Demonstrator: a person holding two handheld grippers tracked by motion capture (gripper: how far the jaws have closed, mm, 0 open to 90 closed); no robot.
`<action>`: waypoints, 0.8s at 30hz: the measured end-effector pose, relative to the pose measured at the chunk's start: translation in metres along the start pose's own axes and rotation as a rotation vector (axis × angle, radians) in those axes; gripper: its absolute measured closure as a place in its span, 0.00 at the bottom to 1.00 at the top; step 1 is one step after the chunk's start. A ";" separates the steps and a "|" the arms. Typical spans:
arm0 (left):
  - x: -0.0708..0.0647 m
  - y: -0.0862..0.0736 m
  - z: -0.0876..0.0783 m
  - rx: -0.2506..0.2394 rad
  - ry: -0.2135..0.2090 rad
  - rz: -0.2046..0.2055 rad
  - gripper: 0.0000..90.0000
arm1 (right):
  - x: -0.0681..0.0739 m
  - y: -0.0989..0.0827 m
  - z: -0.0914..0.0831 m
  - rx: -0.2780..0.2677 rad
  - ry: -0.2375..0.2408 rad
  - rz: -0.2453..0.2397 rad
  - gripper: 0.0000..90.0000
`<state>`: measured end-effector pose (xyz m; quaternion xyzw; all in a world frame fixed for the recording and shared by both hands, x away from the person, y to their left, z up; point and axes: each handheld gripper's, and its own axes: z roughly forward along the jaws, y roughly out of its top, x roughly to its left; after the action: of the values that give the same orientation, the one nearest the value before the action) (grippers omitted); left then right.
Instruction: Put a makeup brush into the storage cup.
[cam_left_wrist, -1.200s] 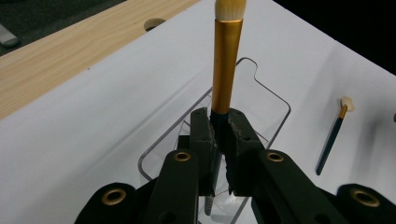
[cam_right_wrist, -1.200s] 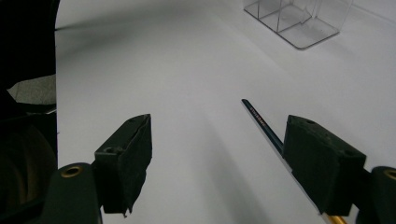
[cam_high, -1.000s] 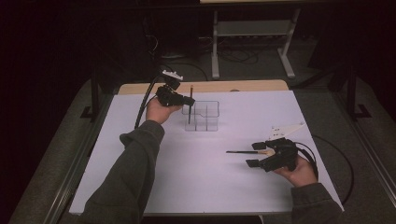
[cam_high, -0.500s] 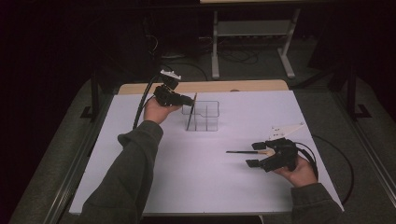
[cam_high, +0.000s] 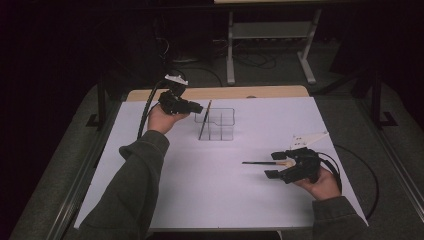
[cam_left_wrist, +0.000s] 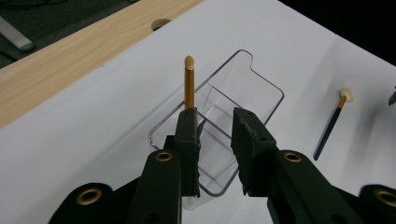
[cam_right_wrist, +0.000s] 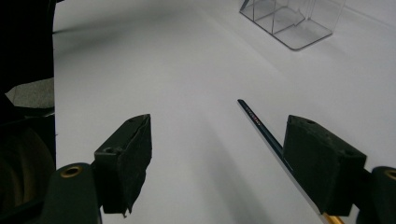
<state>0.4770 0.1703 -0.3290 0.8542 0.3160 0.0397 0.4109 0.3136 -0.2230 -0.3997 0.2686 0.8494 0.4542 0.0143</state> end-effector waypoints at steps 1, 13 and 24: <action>-0.001 0.000 0.000 -0.004 -0.003 0.001 0.79 | 0.000 0.000 0.000 -0.001 -0.001 -0.001 0.26; -0.010 -0.002 -0.008 -0.016 -0.017 0.020 0.78 | -0.001 0.000 -0.002 -0.006 -0.004 0.001 0.26; -0.015 -0.007 -0.010 -0.013 -0.024 0.033 0.74 | -0.001 -0.001 -0.004 -0.010 -0.015 0.002 0.26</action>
<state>0.4581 0.1720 -0.3243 0.8570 0.2967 0.0382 0.4196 0.3132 -0.2272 -0.3980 0.2731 0.8466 0.4564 0.0217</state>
